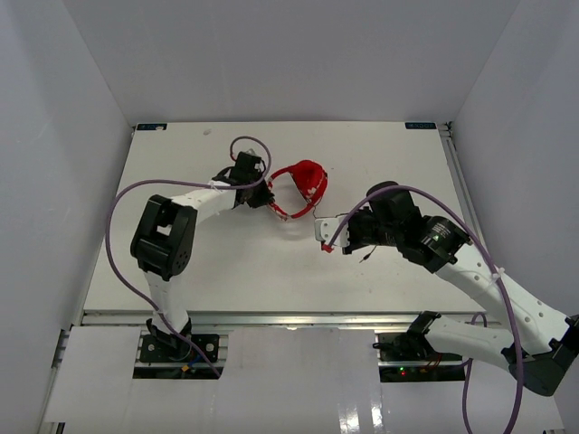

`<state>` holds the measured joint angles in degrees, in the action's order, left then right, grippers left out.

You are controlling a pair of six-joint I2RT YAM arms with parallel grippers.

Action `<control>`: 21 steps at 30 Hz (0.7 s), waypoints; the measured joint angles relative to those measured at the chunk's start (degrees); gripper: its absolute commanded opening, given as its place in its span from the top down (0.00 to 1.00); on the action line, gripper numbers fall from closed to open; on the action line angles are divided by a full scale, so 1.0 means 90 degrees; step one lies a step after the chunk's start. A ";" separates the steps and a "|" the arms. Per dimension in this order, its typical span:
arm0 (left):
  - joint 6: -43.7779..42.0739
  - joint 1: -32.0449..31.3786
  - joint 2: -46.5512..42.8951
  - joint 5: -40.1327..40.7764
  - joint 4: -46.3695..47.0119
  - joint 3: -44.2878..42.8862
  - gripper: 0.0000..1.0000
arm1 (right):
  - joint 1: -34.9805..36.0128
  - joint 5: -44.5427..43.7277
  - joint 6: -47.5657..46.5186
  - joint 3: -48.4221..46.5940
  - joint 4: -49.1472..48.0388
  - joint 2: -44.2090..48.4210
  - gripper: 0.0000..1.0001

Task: Wrap the headphones

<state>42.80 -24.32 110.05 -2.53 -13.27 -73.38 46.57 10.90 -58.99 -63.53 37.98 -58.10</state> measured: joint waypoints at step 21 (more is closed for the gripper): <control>-0.1788 -0.2385 -0.1178 0.0019 0.0262 0.1423 1.00 | -0.0703 -0.1704 0.0347 0.0100 -0.1691 -0.0725 0.92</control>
<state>26.71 -45.79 99.45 -2.36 -10.91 -60.58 40.24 -4.44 -55.87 -62.63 22.76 -64.62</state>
